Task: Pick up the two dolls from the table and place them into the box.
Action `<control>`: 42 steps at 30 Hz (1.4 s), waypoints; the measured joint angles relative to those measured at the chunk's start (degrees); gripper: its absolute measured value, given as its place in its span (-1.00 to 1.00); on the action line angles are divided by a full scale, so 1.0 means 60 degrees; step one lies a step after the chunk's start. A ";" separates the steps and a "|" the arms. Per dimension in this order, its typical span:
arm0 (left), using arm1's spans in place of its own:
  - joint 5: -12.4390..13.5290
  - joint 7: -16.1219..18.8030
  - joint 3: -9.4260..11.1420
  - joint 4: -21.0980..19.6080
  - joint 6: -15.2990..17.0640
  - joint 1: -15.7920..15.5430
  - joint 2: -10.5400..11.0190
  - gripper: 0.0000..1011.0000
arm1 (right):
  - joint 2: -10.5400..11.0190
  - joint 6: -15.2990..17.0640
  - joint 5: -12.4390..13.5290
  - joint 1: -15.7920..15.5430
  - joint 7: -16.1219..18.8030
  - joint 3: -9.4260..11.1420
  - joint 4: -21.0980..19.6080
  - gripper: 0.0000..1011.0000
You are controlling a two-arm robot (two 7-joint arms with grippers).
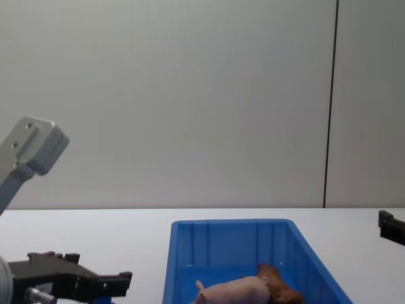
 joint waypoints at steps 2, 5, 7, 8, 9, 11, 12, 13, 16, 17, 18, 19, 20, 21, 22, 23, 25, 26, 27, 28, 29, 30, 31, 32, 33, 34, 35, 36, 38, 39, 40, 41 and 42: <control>-0.0015 -0.0018 0.0000 0.0021 0.0019 0.0016 0.0005 0.98 | 0.0000 0.0000 0.0000 0.0000 0.0000 0.0000 0.0000 0.98; -0.0026 -0.0050 0.0000 0.0064 0.0049 0.0045 0.0008 0.98 | 0.0000 0.0000 0.0000 0.0000 0.0000 0.0000 0.0000 0.98; -0.0027 -0.0080 0.0001 0.0100 0.0069 0.0062 0.0009 0.94 | 0.0000 0.0000 0.0000 0.0000 0.0000 0.0000 0.0000 0.98; -0.0026 -0.0092 0.0001 0.0107 0.0076 0.0064 0.0009 0.91 | 0.0000 0.0000 0.0000 0.0000 0.0000 0.0000 0.0000 0.98; -0.0026 -0.0116 0.0004 0.0141 0.0087 0.0070 0.0008 0.84 | 0.0000 0.0000 0.0000 0.0000 0.0000 0.0000 0.0000 0.98; -0.0018 -0.0145 0.0009 0.0171 0.0099 0.0073 0.0004 0.79 | 0.0000 0.0000 0.0000 0.0000 0.0000 0.0000 0.0000 0.98; -0.0010 -0.0158 0.0011 0.0190 0.0107 0.0074 0.0000 0.74 | 0.0000 0.0000 0.0000 0.0000 0.0000 0.0000 0.0000 0.98; 0.0005 -0.0186 0.0014 0.0216 0.0121 0.0074 -0.0004 0.65 | 0.0000 0.0000 0.0000 0.0000 0.0000 0.0000 0.0001 0.98; 0.0034 -0.0237 0.0023 0.0287 0.0144 0.0074 -0.0022 0.50 | 0.0000 0.0000 0.0000 0.0000 0.0000 0.0000 0.0000 0.98; 0.0039 -0.0249 0.0024 0.0302 0.0148 0.0073 -0.0026 0.44 | 0.0000 0.0000 0.0000 0.0000 0.0000 0.0000 0.0000 0.98; 0.0045 -0.0262 0.0026 0.0322 0.0151 0.0071 -0.0031 0.35 | 0.0000 0.0000 0.0000 0.0001 0.0000 0.0000 0.0000 0.98; 0.0056 -0.0272 0.0027 0.0336 0.0153 0.0070 -0.0035 0.35 | 0.0000 0.0000 -0.0001 0.0000 0.0000 0.0000 0.0000 0.98; 0.0064 -0.0286 0.0029 0.0350 0.0155 0.0068 -0.0039 0.31 | 0.0000 0.0000 0.0000 0.0000 0.0000 0.0000 0.0000 0.98; 0.0077 -0.0306 0.0032 0.0375 0.0155 0.0065 -0.0047 0.19 | 0.0000 0.0000 0.0000 0.0000 0.0000 0.0000 0.0000 0.98; 0.0089 -0.0325 0.0033 0.0402 0.0155 0.0064 -0.0054 0.11 | 0.0000 0.0000 0.0000 0.0000 0.0000 0.0000 0.0000 0.98; 0.0093 -0.0333 0.0034 0.0411 0.0155 0.0063 -0.0056 0.06 | 0.0000 0.0000 0.0000 0.0000 0.0000 0.0000 0.0000 0.98; 0.0100 -0.0348 0.0035 0.0432 0.0154 0.0063 -0.0061 -0.05 | 0.0000 0.0000 0.0000 0.0000 0.0001 0.0000 0.0000 0.98; 0.0106 -0.0363 0.0036 0.0447 0.0148 0.0063 -0.0065 -0.12 | 0.0000 0.0000 0.0000 0.0000 0.0000 0.0000 0.0000 0.98; 0.0111 -0.0369 0.0035 0.0454 0.0141 0.0063 -0.0066 -0.18 | 0.0000 0.0000 0.0000 0.0000 0.0000 0.0000 0.0000 0.98; 0.0119 -0.0377 0.0036 0.0466 0.0127 0.0063 -0.0070 -0.29 | 0.0000 0.0000 0.0000 0.0000 0.0000 0.0000 0.0000 0.98; 0.0124 -0.0381 0.0036 0.0470 0.0118 0.0063 -0.0071 -0.29 | 0.0000 0.0000 0.0000 0.0000 0.0000 0.0000 0.0000 0.98; 0.0132 -0.0386 0.0036 0.0476 0.0108 0.0064 -0.0074 -0.32 | 0.0000 0.0000 0.0000 0.0001 0.0000 0.0000 0.0000 0.98; 0.0138 -0.0389 0.0035 0.0478 0.0098 0.0065 -0.0074 -0.33 | 0.0000 0.0000 0.0000 0.0000 0.0000 0.0000 0.0000 0.98; 0.0150 -0.0396 0.0035 0.0481 0.0073 0.0069 -0.0075 -0.36 | 0.0000 0.0000 0.0000 0.0000 0.0000 0.0000 0.0000 0.98; 0.0154 -0.0398 0.0035 0.0481 0.0063 0.0070 -0.0076 -0.37 | 0.0000 0.0000 0.0000 0.0000 0.0000 0.0000 0.0000 0.98; 0.0161 -0.0399 0.0033 0.0481 0.0047 0.0073 -0.0076 -0.38 | 0.0000 0.0000 0.0000 0.0001 0.0000 0.0000 0.0000 0.98; 0.0171 -0.0399 0.0029 0.0476 0.0016 0.0079 -0.0076 -0.40 | 0.0000 0.0000 0.0000 0.0000 0.0000 0.0000 0.0000 0.98; 0.0175 -0.0399 0.0027 0.0469 0.0003 0.0082 -0.0076 -0.40 | 0.0000 0.0000 0.0000 0.0000 0.0000 0.0000 0.0000 0.98; 0.0190 -0.0400 0.0016 0.0427 -0.0052 0.0091 -0.0068 -0.44 | 0.0000 0.0000 0.0000 0.0000 0.0000 0.0000 0.0000 0.98; 0.0200 -0.0398 0.0012 0.0406 -0.0085 0.0093 -0.0065 -0.44 | 0.0000 0.0000 0.0000 0.0000 0.0000 0.0000 0.0000 0.98; 0.0210 -0.0393 0.0007 0.0383 -0.0111 0.0096 -0.0059 -0.46 | 0.0000 0.0000 0.0000 0.0000 0.0000 0.0000 0.0000 0.98; 0.0219 -0.0387 -0.0002 0.0347 -0.0140 0.0100 -0.0053 -0.46 | 0.0000 0.0000 0.0000 0.0000 0.0000 0.0000 0.0000 0.98; 0.0241 -0.0373 -0.0016 0.0289 -0.0198 0.0107 -0.0044 -0.48 | 0.0000 0.0000 0.0000 0.0000 0.0000 0.0000 0.0000 0.98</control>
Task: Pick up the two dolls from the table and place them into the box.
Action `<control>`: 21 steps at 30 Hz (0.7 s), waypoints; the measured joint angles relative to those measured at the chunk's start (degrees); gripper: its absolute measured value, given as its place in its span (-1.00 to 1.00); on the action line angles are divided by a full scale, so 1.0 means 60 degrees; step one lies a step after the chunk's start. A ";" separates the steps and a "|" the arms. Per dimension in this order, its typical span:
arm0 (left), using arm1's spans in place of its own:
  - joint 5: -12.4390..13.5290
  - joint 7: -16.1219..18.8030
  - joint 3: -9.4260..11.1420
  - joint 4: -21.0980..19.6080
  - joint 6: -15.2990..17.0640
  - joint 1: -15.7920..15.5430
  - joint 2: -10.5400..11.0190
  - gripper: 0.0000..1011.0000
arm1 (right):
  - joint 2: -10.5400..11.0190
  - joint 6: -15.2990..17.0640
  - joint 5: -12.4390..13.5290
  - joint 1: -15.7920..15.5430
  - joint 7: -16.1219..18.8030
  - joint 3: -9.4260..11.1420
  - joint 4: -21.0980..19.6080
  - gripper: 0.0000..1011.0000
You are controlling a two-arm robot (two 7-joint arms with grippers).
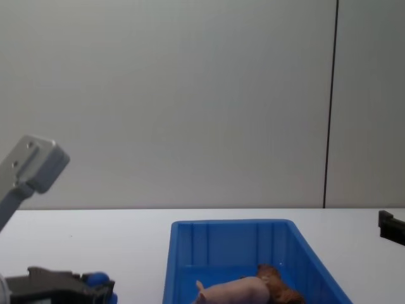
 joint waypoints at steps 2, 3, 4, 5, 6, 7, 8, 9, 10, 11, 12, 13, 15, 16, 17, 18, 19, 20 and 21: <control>0.0037 0.0029 -0.0023 -0.0104 -0.0106 0.0009 0.0021 -0.50 | 0.0000 0.0000 0.0000 0.0000 0.0000 0.0000 0.0000 0.98; 0.0053 0.0038 -0.0033 -0.0143 -0.0138 0.0010 0.0028 -0.52 | 0.0000 0.0000 0.0000 0.0000 0.0000 0.0000 0.0000 0.98; 0.0068 0.0047 -0.0045 -0.0195 -0.0170 0.0011 0.0039 -0.52 | 0.0000 0.0000 0.0000 0.0000 0.0000 0.0000 0.0000 0.98; 0.0088 0.0058 -0.0053 -0.0234 -0.0219 0.0012 0.0047 -0.54 | 0.0000 -0.0001 0.0000 0.0000 0.0000 0.0000 0.0000 0.98; 0.0108 0.0065 -0.0074 -0.0310 -0.0286 0.0012 0.0060 -0.55 | 0.0000 -0.0001 0.0000 0.0000 0.0000 0.0000 0.0000 0.98; 0.0125 0.0067 -0.0085 -0.0350 -0.0344 0.0012 0.0069 -0.55 | 0.0000 0.0000 0.0000 0.0000 0.0000 0.0000 0.0000 0.98; 0.0137 0.0067 -0.0097 -0.0401 -0.0390 0.0012 0.0078 -0.56 | 0.0000 0.0000 0.0000 0.0000 0.0000 0.0000 0.0000 0.98; 0.0148 0.0067 -0.0104 -0.0426 -0.0441 0.0010 0.0082 -0.57 | 0.0000 0.0000 0.0000 0.0000 0.0000 0.0000 0.0000 0.98; 0.0167 0.0052 -0.0131 -0.0509 -0.0565 0.0000 0.0095 -0.58 | 0.0000 0.0000 0.0000 0.0000 0.0000 0.0000 0.0000 0.98; 0.0170 0.0034 -0.0137 -0.0541 -0.0620 -0.0006 0.0098 -0.59 | 0.0000 0.0000 0.0000 0.0000 0.0000 0.0000 0.0000 0.98; 0.0172 -0.0024 -0.0160 -0.0608 -0.0742 -0.0029 0.0106 -0.60 | 0.0000 -0.0001 0.0000 0.0000 0.0000 0.0000 0.0000 0.98; 0.0172 -0.0062 -0.0168 -0.0634 -0.0804 -0.0041 0.0108 -0.61 | 0.0000 0.0000 0.0000 0.0000 0.0000 0.0000 0.0000 0.98; 0.0172 -0.0165 -0.0186 -0.0681 -0.0945 -0.0067 0.0108 -0.63 | 0.0000 0.0000 0.0000 0.0000 0.0000 0.0000 0.0000 0.98; 0.0172 -0.0214 -0.0194 -0.0697 -0.1007 -0.0083 0.0108 -0.64 | 0.0000 -0.0001 0.0000 0.0000 0.0000 0.0000 -0.0001 0.98; 0.0164 -0.0321 -0.0211 -0.0730 -0.1138 -0.0126 0.0101 -0.65 | -0.0001 0.0000 0.0000 0.0000 0.0001 0.0000 0.0000 0.98; 0.0147 -0.0437 -0.0224 -0.0745 -0.1253 -0.0172 0.0083 -0.66 | 0.0000 0.0000 0.0000 0.0000 0.0001 0.0000 -0.0001 0.98; 0.0131 -0.0532 -0.0226 -0.0748 -0.1328 -0.0198 0.0071 -0.68 | 0.0000 -0.0001 0.0000 0.0000 0.0001 0.0000 0.0000 0.98; 0.0124 -0.0574 -0.0230 -0.0748 -0.1365 -0.0230 0.0056 -0.69 | 0.0000 -0.0001 0.0000 0.0000 0.0001 0.0000 0.0000 0.98; 0.0110 -0.0662 -0.0233 -0.0748 -0.1436 -0.0260 0.0040 -0.70 | 0.0000 -0.0001 0.0000 0.0000 0.0000 0.0000 0.0000 0.98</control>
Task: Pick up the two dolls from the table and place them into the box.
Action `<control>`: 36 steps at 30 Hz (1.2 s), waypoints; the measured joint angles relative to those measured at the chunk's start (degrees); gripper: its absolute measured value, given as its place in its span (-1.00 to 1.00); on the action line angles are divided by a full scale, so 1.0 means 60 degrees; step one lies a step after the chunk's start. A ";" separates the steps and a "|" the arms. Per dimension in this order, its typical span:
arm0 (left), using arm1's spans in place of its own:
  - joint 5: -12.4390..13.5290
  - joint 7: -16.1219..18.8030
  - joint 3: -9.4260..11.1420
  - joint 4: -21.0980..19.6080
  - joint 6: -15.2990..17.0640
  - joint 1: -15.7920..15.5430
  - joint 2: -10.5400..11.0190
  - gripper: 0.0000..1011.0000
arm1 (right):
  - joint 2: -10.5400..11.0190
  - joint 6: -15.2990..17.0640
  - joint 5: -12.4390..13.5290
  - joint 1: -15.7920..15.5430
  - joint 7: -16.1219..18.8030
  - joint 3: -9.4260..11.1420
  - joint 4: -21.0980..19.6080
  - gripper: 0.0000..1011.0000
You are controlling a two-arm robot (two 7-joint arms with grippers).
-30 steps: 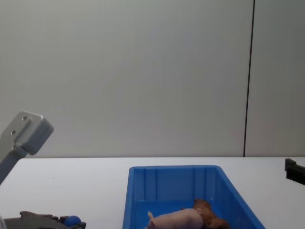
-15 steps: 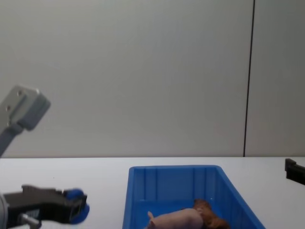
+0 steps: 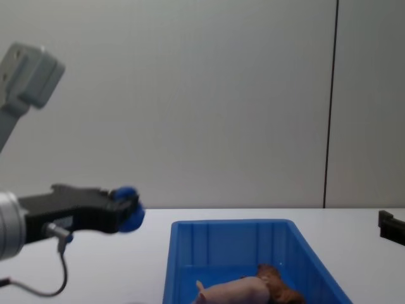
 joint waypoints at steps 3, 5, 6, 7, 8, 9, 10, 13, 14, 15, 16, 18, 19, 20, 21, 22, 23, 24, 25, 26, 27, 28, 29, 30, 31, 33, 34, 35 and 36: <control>-0.0017 -0.0363 -0.0004 0.0063 -0.0235 -0.0196 -0.0109 -0.73 | 0.0000 0.0000 0.0000 0.0000 0.0000 0.0000 0.0000 0.98; -0.0017 -0.0501 -0.0005 0.0121 -0.0308 -0.0295 -0.0166 -0.76 | -0.0001 0.0000 0.0000 0.0000 0.0000 0.0000 0.0000 0.98; -0.0017 -0.0602 -0.0004 0.0151 -0.0358 -0.0342 -0.0194 -0.78 | 0.0000 0.0000 0.0000 0.0000 0.0000 0.0000 0.0000 0.98; -0.0015 -0.0724 0.0000 0.0209 -0.0430 -0.0430 -0.0251 -0.79 | 0.0000 0.0000 0.0000 0.0000 0.0001 0.0000 0.0000 0.98; -0.0014 -0.0826 0.0007 0.0254 -0.0461 -0.0488 -0.0291 -0.79 | 0.0000 0.0000 0.0000 0.0000 0.0000 0.0000 0.0000 0.98; -0.0011 -0.0906 0.0010 0.0278 -0.0493 -0.0519 -0.0310 -0.79 | 0.0000 0.0000 0.0000 0.0000 0.0001 0.0000 0.0000 0.98; -0.0001 -0.1086 0.0026 0.0375 -0.0562 -0.0638 -0.0385 -0.79 | -0.0001 0.0000 0.0000 0.0000 0.0001 0.0000 0.0000 0.98; 0.0026 -0.1327 0.0052 0.0514 -0.0643 -0.0787 -0.0488 -0.79 | 0.0000 0.0000 0.0000 0.0000 0.0001 0.0000 0.0000 0.98; 0.0046 -0.1488 0.0075 0.0614 -0.0700 -0.0890 -0.0562 -0.79 | -0.0001 0.0000 0.0000 0.0000 0.0000 0.0000 0.0000 0.98; 0.0055 -0.1564 0.0089 0.0679 -0.0728 -0.0955 -0.0609 -0.79 | 0.0000 0.0000 0.0000 0.0000 0.0001 0.0000 0.0000 0.98; 0.0062 -0.1637 0.0102 0.0733 -0.0754 -0.1004 -0.0645 -0.79 | 0.0000 0.0000 0.0000 0.0000 0.0001 0.0000 0.0000 0.98; 0.0095 -0.1878 0.0146 0.0896 -0.0834 -0.1149 -0.0753 -0.79 | 0.0000 0.0000 0.0000 0.0000 0.0001 0.0000 0.0000 0.98; 0.0107 -0.1944 0.0162 0.0958 -0.0856 -0.1209 -0.0795 -0.75 | 0.0000 0.0000 0.0000 0.0000 0.0001 0.0000 0.0000 0.98; 0.0129 -0.2062 0.0187 0.1053 -0.0895 -0.1295 -0.0862 -0.70 | 0.0000 0.0000 0.0000 0.0000 0.0001 0.0000 0.0000 0.98; 0.0139 -0.2144 0.0201 0.1101 -0.0917 -0.1335 -0.0893 -0.66 | 0.0000 0.0000 0.0000 0.0001 0.0001 0.0000 0.0000 0.98; 0.0150 -0.2196 0.0212 0.1150 -0.0933 -0.1371 -0.0922 -0.63 | 0.0000 0.0000 0.0000 0.0001 0.0001 0.0000 0.0000 0.98; 0.0181 -0.2311 0.0242 0.1252 -0.0965 -0.1457 -0.0992 -0.52 | 0.0000 0.0000 0.0000 0.0000 0.0000 0.0000 0.0000 0.98; 0.0196 -0.2361 0.0252 0.1297 -0.0980 -0.1492 -0.1018 -0.49 | 0.0000 0.0000 0.0000 0.0000 0.0001 0.0000 0.0000 0.98; 0.0205 -0.2407 0.0264 0.1335 -0.0992 -0.1524 -0.1043 -0.45 | 0.0000 0.0000 0.0000 0.0000 0.0001 0.0000 0.0000 0.98; 0.0213 -0.2454 0.0273 0.1369 -0.1007 -0.1555 -0.1068 -0.37 | 0.0000 0.0000 0.0000 0.0000 0.0001 0.0000 0.0000 0.98; 0.0229 -0.2528 0.0289 0.1437 -0.1029 -0.1606 -0.1108 -0.29 | -0.0001 0.0000 0.0000 0.0000 0.0001 0.0000 0.0000 0.98; 0.0251 -0.2596 0.0306 0.1498 -0.1054 -0.1656 -0.1148 -0.25 | 0.0000 0.0000 0.0000 0.0000 0.0001 0.0000 0.0000 0.98; 0.0251 -0.2596 0.0306 0.1498 -0.1054 -0.1656 -0.1148 -0.23 | 0.0000 0.0000 0.0000 0.0000 0.0000 0.0000 0.0000 0.98; 0.0267 -0.2659 0.0319 0.1553 -0.1074 -0.1699 -0.1186 -0.09 | 0.0000 0.0000 0.0000 0.0000 0.0001 0.0000 0.0000 0.98; 0.0274 -0.2688 0.0326 0.1579 -0.1083 -0.1719 -0.1201 -0.06 | 0.0000 0.0000 0.0000 0.0000 0.0001 0.0000 0.0000 0.98; 0.0286 -0.2764 0.0345 0.1645 -0.1106 -0.1776 -0.1242 0.10 | 0.0000 0.0000 0.0000 0.0000 0.0000 0.0000 0.0000 0.98; 0.0289 -0.2783 0.0348 0.1658 -0.1113 -0.1788 -0.1252 0.14 | 0.0000 0.0000 0.0000 0.0000 0.0000 0.0000 0.0000 0.98; 0.0298 -0.2830 0.0357 0.1691 -0.1128 -0.1817 -0.1275 0.16 | 0.0000 0.0000 0.0000 0.0000 0.0000 0.0000 0.0000 0.98; 0.0304 -0.2849 0.0362 0.1710 -0.1133 -0.1833 -0.1285 0.31 | 0.0000 0.0000 0.0000 0.0001 0.0001 0.0000 0.0000 0.98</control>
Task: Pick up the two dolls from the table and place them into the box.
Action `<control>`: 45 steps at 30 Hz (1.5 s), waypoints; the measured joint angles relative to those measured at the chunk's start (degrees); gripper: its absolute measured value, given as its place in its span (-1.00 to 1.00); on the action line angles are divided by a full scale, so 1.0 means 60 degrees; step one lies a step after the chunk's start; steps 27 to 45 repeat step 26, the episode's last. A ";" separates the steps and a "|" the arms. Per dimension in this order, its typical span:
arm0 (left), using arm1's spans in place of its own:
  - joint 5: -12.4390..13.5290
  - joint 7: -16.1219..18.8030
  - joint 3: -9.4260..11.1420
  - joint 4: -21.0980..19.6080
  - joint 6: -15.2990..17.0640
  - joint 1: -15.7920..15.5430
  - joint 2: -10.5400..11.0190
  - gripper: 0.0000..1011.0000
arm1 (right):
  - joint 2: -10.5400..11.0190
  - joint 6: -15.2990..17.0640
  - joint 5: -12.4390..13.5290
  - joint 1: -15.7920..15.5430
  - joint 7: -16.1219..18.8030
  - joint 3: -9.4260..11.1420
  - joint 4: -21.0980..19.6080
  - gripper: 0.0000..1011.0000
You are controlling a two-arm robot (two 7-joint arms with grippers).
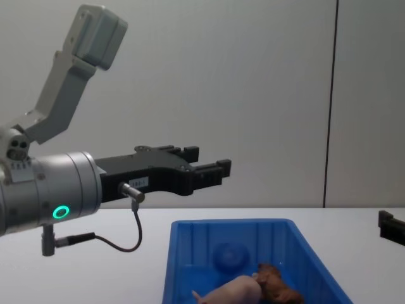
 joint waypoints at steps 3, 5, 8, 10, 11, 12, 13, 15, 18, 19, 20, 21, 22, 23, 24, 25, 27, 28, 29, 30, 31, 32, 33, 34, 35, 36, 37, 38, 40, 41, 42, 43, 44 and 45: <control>0.0017 -0.0052 0.0012 0.0043 -0.0016 -0.0035 -0.0027 0.42 | 0.0000 0.0000 0.0000 0.0000 0.0000 0.0000 0.0000 0.98; 0.0028 -0.0090 0.0020 0.0080 -0.0029 -0.0064 -0.0050 0.57 | 0.0000 0.0000 0.0000 -0.0001 0.0000 0.0000 0.0000 0.98; 0.0038 -0.0133 0.0030 0.0118 -0.0041 -0.0095 -0.0074 0.75 | 0.0000 0.0000 0.0000 0.0000 0.0000 0.0000 0.0000 0.98; 0.0043 -0.0157 0.0038 0.0143 -0.0049 -0.0114 -0.0089 0.85 | 0.0000 0.0000 0.0000 0.0000 -0.0001 0.0001 0.0000 0.98; 0.0044 -0.0165 0.0040 0.0151 -0.0052 -0.0119 -0.0094 0.88 | 0.0000 0.0000 0.0000 0.0000 0.0000 0.0000 0.0000 0.98; 0.0046 -0.0179 0.0043 0.0161 -0.0057 -0.0126 -0.0103 0.93 | 0.0000 0.0000 0.0000 0.0000 0.0000 0.0000 0.0000 0.98; 0.0048 -0.0185 0.0044 0.0167 -0.0059 -0.0131 -0.0107 0.98 | 0.0000 0.0000 0.0000 -0.0001 0.0000 0.0000 0.0000 0.98; 0.0050 -0.0199 0.0047 0.0179 -0.0064 -0.0142 -0.0113 0.98 | 0.0000 0.0000 0.0000 -0.0001 0.0000 0.0000 0.0000 0.98; 0.0054 -0.0223 0.0051 0.0198 -0.0069 -0.0157 -0.0126 0.98 | 0.0000 0.0000 0.0000 -0.0001 0.0000 0.0000 0.0000 0.98; 0.0054 -0.0228 0.0052 0.0200 -0.0069 -0.0160 -0.0129 0.98 | 0.0000 0.0000 0.0000 0.0000 0.0000 0.0001 0.0000 0.98; 0.0054 -0.0232 0.0052 0.0204 -0.0070 -0.0164 -0.0131 0.98 | 0.0000 0.0000 0.0000 0.0000 0.0000 0.0000 -0.0001 0.98; 0.0055 -0.0235 0.0053 0.0207 -0.0071 -0.0167 -0.0133 0.98 | 0.0000 0.0000 0.0000 0.0000 0.0000 0.0000 0.0000 0.98; 0.0057 -0.0241 0.0055 0.0215 -0.0072 -0.0171 -0.0136 0.98 | 0.0000 0.0000 0.0000 0.0000 0.0000 0.0000 0.0000 0.98; 0.0058 -0.0244 0.0056 0.0218 -0.0073 -0.0173 -0.0138 0.98 | 0.0000 0.0000 0.0000 0.0000 0.0000 0.0000 0.0000 0.98; 0.0058 -0.0248 0.0056 0.0220 -0.0074 -0.0175 -0.0140 0.98 | 0.0000 0.0000 0.0000 0.0000 0.0000 0.0000 0.0000 0.98; 0.0059 -0.0253 0.0058 0.0224 -0.0076 -0.0178 -0.0142 0.98 | -0.0001 0.0000 0.0000 -0.0001 0.0000 0.0000 0.0000 0.98; 0.0060 -0.0256 0.0059 0.0226 -0.0077 -0.0179 -0.0143 0.98 | 0.0000 0.0000 0.0000 0.0000 0.0000 0.0000 0.0000 0.98; 0.0060 -0.0256 0.0059 0.0226 -0.0077 -0.0179 -0.0143 0.98 | 0.0000 0.0000 0.0000 0.0000 0.0000 0.0000 0.0000 0.98; 0.0060 -0.0256 0.0059 0.0226 -0.0077 -0.0179 -0.0143 0.98 | 0.0000 0.0000 0.0000 0.0000 0.0000 0.0000 0.0000 0.98; 0.0060 -0.0256 0.0059 0.0226 -0.0077 -0.0179 -0.0143 0.98 | 0.0000 0.0000 0.0000 0.0000 0.0000 0.0000 0.0000 0.98; 0.0060 -0.0256 0.0059 0.0226 -0.0077 -0.0179 -0.0143 0.98 | 0.0000 0.0000 0.0000 0.0000 0.0000 0.0000 0.0000 0.98; 0.0060 -0.0256 0.0059 0.0226 -0.0077 -0.0179 -0.0143 0.98 | 0.0000 0.0000 0.0000 0.0000 0.0000 0.0000 0.0000 0.98; 0.0060 -0.0256 0.0059 0.0226 -0.0077 -0.0179 -0.0143 0.98 | 0.0000 0.0000 0.0000 0.0000 0.0000 0.0000 0.0000 0.98; 0.0060 -0.0256 0.0059 0.0226 -0.0077 -0.0179 -0.0143 0.98 | 0.0000 0.0000 0.0000 0.0000 0.0000 0.0000 0.0000 0.98; 0.0060 -0.0256 0.0059 0.0226 -0.0077 -0.0179 -0.0143 0.98 | 0.0000 0.0000 0.0000 0.0000 0.0000 0.0000 0.0000 0.98; 0.0060 -0.0256 0.0059 0.0226 -0.0077 -0.0179 -0.0143 0.98 | 0.0000 0.0000 0.0000 0.0000 0.0000 0.0000 0.0000 0.98; 0.0060 -0.0256 0.0059 0.0226 -0.0077 -0.0179 -0.0143 0.98 | 0.0000 0.0000 0.0000 0.0000 0.0000 0.0000 0.0000 0.98; 0.0060 -0.0256 0.0059 0.0226 -0.0077 -0.0179 -0.0143 0.98 | 0.0000 0.0000 0.0000 0.0000 0.0000 0.0000 0.0000 0.98; 0.0060 -0.0256 0.0059 0.0226 -0.0077 -0.0179 -0.0143 0.98 | 0.0000 0.0000 0.0000 0.0000 0.0000 0.0000 0.0000 0.98; 0.0060 -0.0256 0.0059 0.0226 -0.0077 -0.0179 -0.0143 0.98 | 0.0000 0.0000 0.0000 0.0000 0.0000 0.0000 0.0000 0.98; 0.0060 -0.0256 0.0059 0.0226 -0.0077 -0.0179 -0.0143 0.98 | 0.0000 0.0000 0.0000 0.0000 0.0000 0.0000 0.0000 0.98; 0.0060 -0.0256 0.0059 0.0226 -0.0077 -0.0179 -0.0143 0.98 | 0.0000 0.0000 0.0000 0.0000 0.0000 0.0000 0.0000 0.98; 0.0060 -0.0256 0.0059 0.0226 -0.0077 -0.0179 -0.0143 0.98 | 0.0000 0.0000 0.0000 0.0000 0.0000 0.0000 0.0000 0.98; 0.0060 -0.0256 0.0059 0.0226 -0.0077 -0.0179 -0.0143 0.98 | 0.0000 0.0000 0.0000 0.0000 0.0000 0.0000 0.0000 0.98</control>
